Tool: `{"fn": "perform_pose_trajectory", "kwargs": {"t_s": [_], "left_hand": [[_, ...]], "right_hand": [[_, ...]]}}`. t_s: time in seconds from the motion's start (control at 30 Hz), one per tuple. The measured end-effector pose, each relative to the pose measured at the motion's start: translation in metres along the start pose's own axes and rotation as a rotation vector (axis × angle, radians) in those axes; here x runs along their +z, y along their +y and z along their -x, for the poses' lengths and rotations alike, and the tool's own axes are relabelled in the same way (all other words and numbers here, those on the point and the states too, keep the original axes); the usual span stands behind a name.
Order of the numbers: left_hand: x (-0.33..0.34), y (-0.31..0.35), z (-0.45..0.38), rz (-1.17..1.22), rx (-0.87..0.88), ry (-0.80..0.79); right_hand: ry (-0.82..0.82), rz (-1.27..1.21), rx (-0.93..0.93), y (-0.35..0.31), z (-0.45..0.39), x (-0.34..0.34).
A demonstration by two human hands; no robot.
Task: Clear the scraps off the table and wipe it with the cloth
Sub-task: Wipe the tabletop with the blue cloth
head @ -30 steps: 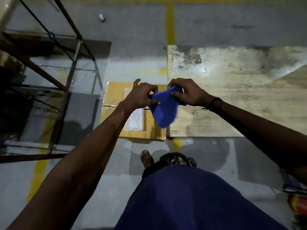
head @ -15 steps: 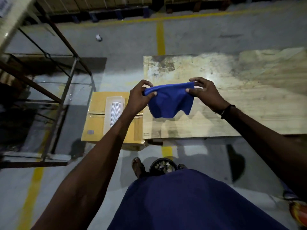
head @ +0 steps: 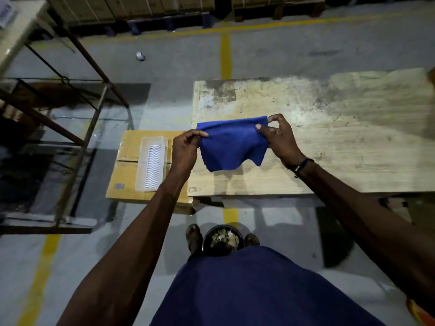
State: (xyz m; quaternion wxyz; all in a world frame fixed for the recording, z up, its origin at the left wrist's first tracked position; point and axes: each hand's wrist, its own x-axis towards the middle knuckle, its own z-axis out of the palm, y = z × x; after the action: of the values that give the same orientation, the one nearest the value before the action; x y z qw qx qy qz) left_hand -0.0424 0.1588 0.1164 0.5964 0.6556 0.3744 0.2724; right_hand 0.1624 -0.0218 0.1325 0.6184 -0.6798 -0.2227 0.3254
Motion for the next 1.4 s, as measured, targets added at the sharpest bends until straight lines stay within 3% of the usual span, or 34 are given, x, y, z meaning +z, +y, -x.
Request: {"fn": "perform_pose_trajectory", "kwargs": {"t_s": [0.2,0.37,0.53,0.77,1.0,1.4], "left_hand": [[-0.008,0.013,-0.005,-0.043,0.04,-0.086],[-0.021,0.015,-0.017,-0.133,0.142,-0.232],[-0.033,0.013,-0.032,-0.144,0.03,-0.352],[-0.046,-0.001,-0.042,-0.055,-0.154,-0.428],[-0.041,-0.035,-0.055,-0.183,-0.3,-0.512],[-0.011,-0.123,-0.065,-0.596,-0.114,-0.52]], "right_hand": [[-0.011,-0.005,-0.06,-0.008,-0.004,0.005],[-0.08,-0.12,0.079,-0.012,-0.009,0.012],[-0.204,-0.112,0.128,-0.002,-0.016,0.016],[-0.205,-0.249,0.348,0.014,-0.017,0.023],[-0.281,0.163,0.362,0.035,-0.012,0.024],[-0.199,0.535,0.33,0.131,-0.04,0.031]]}}
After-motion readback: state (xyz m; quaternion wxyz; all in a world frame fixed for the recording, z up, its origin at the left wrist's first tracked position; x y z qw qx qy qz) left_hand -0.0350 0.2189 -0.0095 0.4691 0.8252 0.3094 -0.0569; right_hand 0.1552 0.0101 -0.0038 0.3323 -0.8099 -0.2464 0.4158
